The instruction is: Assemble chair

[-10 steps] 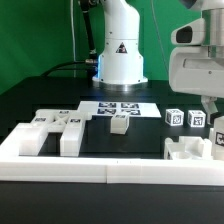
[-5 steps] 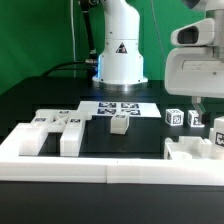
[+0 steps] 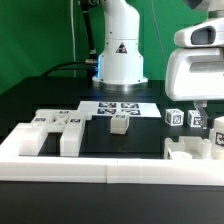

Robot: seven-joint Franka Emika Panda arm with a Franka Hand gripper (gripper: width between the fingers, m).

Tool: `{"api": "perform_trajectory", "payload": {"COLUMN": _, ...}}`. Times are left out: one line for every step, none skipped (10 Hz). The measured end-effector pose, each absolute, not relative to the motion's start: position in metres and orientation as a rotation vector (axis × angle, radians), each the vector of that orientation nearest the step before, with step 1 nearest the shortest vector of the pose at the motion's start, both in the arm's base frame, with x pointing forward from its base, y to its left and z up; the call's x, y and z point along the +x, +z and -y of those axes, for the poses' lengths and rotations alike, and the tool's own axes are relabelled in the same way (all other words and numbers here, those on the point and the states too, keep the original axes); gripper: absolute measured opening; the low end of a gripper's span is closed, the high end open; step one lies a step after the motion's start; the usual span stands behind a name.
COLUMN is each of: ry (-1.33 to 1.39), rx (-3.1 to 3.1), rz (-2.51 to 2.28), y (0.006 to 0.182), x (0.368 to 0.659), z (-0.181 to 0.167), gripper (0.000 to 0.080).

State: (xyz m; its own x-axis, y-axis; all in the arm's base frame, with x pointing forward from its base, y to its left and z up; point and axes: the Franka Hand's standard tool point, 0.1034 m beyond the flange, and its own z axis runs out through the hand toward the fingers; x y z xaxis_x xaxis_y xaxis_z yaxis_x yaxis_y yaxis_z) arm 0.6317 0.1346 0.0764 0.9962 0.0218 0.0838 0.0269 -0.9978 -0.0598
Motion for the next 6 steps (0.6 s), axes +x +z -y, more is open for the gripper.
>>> {"api": "perform_trajectory", "payload": {"ry": -0.132, "rx": -3.079, "rz": 0.144, "y": 0.0768, "x": 0.6322, "z": -0.1341, "gripper": 0.0649}}
{"api": "perform_trajectory", "payload": {"ry": -0.136, "rx": -3.077, "rz": 0.333, "y": 0.0777, "x": 0.6333, "z": -0.1319, "gripper": 0.0649}}
{"api": "perform_trajectory", "payload": {"ry": -0.14, "rx": -3.07, "rz": 0.409, "y": 0.0783, "x": 0.6341, "z": -0.1315, "gripper": 0.0649}}
{"api": "perform_trajectory", "payload": {"ry": -0.142, "rx": -3.064, "rz": 0.46, "y": 0.0783, "x": 0.6341, "z": -0.1315, "gripper": 0.0649}}
{"api": "perform_trajectory", "payload": {"ry": -0.146, "rx": -3.041, "rz": 0.653, "y": 0.0785, "x": 0.6348, "z": -0.1282, "gripper": 0.0649}}
{"api": "perform_trajectory", "payload": {"ry": -0.147, "rx": -3.033, "rz": 0.711, "y": 0.0786, "x": 0.6355, "z": -0.1255, "gripper": 0.0649}}
